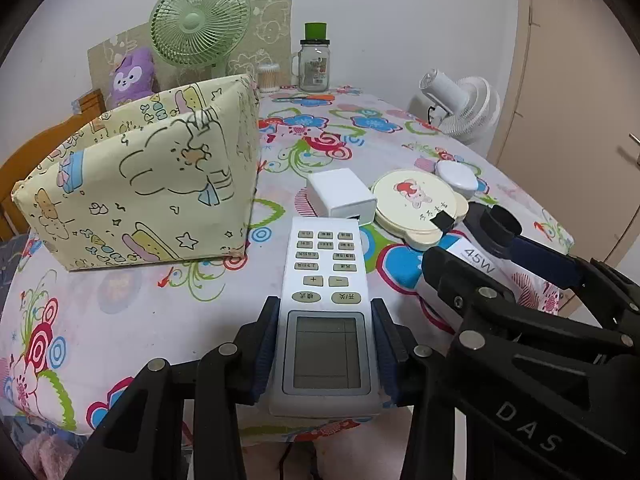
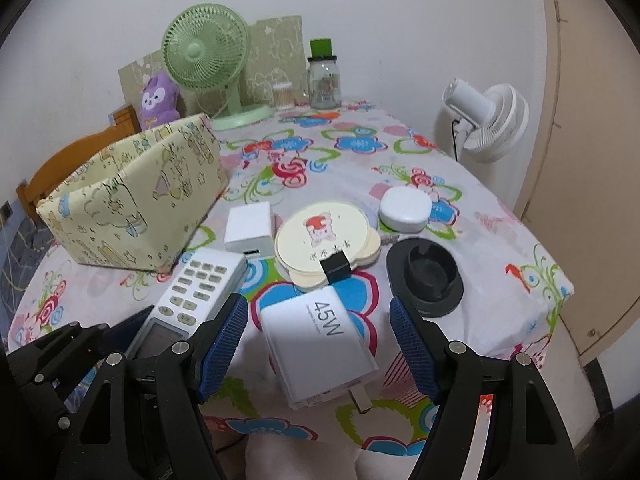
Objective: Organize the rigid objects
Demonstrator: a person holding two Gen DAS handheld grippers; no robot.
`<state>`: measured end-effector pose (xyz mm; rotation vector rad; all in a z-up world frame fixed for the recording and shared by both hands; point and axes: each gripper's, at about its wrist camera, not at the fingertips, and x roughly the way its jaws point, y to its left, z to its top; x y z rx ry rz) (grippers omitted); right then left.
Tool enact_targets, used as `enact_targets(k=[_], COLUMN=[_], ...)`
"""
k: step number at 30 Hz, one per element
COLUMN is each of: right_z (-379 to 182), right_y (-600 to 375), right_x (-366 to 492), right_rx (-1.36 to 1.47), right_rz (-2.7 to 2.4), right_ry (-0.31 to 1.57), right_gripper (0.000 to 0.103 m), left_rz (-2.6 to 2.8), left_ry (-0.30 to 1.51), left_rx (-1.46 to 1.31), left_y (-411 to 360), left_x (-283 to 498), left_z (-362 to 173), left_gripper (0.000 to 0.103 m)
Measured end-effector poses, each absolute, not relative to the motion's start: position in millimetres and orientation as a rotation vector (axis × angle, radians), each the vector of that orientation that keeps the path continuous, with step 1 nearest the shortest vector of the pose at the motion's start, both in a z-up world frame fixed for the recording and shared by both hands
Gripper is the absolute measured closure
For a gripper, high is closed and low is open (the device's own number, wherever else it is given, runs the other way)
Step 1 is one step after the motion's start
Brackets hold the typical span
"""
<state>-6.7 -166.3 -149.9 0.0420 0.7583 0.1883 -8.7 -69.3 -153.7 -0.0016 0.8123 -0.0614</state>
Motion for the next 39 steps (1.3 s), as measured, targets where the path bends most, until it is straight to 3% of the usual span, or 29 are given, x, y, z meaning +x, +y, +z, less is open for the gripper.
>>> enact_targets(k=[7, 11, 16, 39], right_z=[-164.5, -167.3, -168.0, -127.8], right_y=[-166.8, -165.4, -167.0, -167.7], right_x=[2.5, 5.6, 6.3, 14.2], right_rx=[0.079, 0.094, 0.117, 0.129], right_rz=[0.194, 0.191, 0.173, 0.152], right_ry=[0.823, 0.821, 0.798, 0.767], right_gripper=[0.028, 0.042, 0.05, 0.051], left_rz=[-0.05, -0.046, -0.041, -0.083], left_ry=[0.809, 0.804, 0.802, 0.763], left_rx=[0.027, 0.031, 0.029, -0.013], left_y=[-73.3, -71.8, -72.0, -76.4], left_x=[-4.8, -2.9, -0.3, 2.7], left_z=[-157.3, -158.4, -159.4, -119.8], left_gripper=[0.058, 0.057, 0.058, 0.059])
